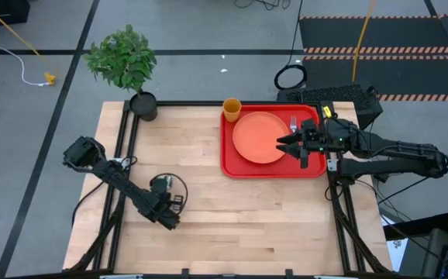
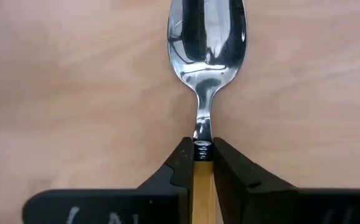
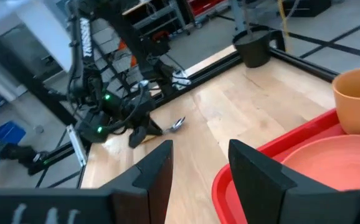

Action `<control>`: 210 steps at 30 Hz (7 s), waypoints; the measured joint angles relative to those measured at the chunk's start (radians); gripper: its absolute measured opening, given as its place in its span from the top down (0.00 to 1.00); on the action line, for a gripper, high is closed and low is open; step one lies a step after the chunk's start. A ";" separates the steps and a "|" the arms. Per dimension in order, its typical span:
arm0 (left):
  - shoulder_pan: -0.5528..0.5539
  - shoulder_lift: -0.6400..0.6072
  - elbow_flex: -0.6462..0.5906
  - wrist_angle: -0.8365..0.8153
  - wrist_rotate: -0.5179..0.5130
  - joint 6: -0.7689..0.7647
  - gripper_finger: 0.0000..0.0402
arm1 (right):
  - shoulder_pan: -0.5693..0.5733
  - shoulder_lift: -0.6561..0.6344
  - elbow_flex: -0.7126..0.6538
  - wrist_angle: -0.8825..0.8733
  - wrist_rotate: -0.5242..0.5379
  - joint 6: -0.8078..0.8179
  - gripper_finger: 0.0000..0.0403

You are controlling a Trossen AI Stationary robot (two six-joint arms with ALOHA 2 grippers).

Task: Pick and place plate/cup/fork/spoon on tray
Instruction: Put the yellow spoon to the right of the pink fork on the red tray

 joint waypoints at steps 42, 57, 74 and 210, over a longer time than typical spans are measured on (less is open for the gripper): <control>0.378 -0.283 0.014 1.457 -0.350 1.685 0.90 | 0.332 0.599 0.000 0.725 0.187 -0.151 0.59; 0.345 -0.100 0.014 1.801 -0.319 1.835 0.90 | 0.365 0.724 -0.001 0.853 0.355 -0.270 0.41; 0.345 -0.069 0.014 1.908 -0.242 1.854 0.90 | 0.365 0.723 -0.001 0.915 0.352 -0.317 0.53; 0.477 -0.212 0.014 1.632 0.478 2.200 0.44 | 0.329 0.643 -0.001 0.619 -0.164 -0.335 0.87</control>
